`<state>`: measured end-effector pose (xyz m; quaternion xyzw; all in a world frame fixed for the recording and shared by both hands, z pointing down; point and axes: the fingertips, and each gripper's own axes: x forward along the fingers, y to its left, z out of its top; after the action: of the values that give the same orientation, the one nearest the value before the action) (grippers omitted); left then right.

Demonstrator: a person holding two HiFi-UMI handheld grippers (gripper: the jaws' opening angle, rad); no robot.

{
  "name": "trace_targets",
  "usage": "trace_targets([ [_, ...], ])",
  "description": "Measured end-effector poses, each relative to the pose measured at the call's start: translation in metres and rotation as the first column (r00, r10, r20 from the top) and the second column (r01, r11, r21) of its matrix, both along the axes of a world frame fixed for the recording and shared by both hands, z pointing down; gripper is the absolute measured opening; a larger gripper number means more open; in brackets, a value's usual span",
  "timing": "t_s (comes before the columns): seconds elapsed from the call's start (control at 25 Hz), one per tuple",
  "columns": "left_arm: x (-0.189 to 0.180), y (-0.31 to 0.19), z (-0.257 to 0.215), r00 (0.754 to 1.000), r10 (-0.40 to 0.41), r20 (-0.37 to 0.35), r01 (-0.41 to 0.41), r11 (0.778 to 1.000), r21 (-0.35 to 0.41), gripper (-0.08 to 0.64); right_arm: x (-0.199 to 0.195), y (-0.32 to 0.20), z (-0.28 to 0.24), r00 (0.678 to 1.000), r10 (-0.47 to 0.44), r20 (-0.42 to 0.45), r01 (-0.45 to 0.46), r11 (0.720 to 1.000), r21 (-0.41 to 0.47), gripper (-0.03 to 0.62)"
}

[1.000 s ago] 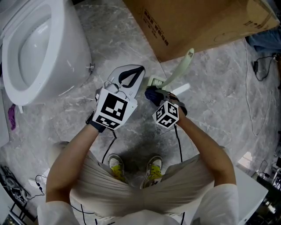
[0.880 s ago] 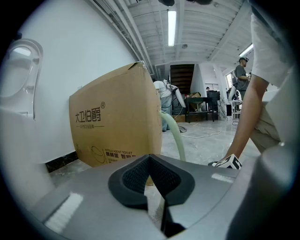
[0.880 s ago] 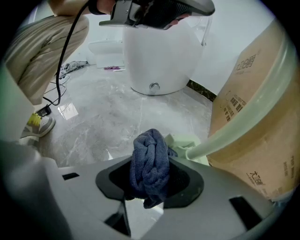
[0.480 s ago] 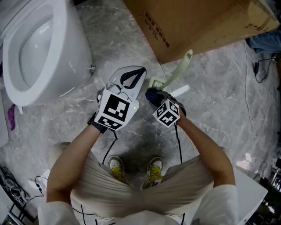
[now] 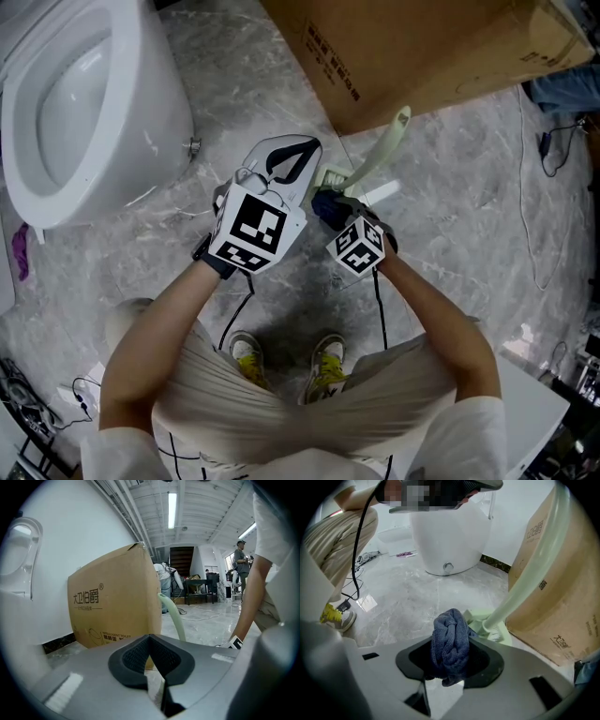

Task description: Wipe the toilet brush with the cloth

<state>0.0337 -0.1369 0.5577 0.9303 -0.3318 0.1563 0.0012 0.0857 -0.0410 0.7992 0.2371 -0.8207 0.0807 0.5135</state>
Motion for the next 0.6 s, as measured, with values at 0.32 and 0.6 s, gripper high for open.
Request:
trace_targets([
  [0.32,0.0064,-0.0022,0.0026,1.0,0.015,-0.002,-0.015,1.0,-0.023,0.0,0.0079,-0.0024,-0.0064,0.978,-0.116,-0.173,0.134,0.986,0.097,0.169],
  [0.6,0.0089,-0.0034,0.0086,1.0,0.022,0.008,-0.022,0.999,-0.03,0.0,0.0076,-0.004,-0.0066,0.929,-0.195,-0.315,0.267,0.942,0.202,0.169],
])
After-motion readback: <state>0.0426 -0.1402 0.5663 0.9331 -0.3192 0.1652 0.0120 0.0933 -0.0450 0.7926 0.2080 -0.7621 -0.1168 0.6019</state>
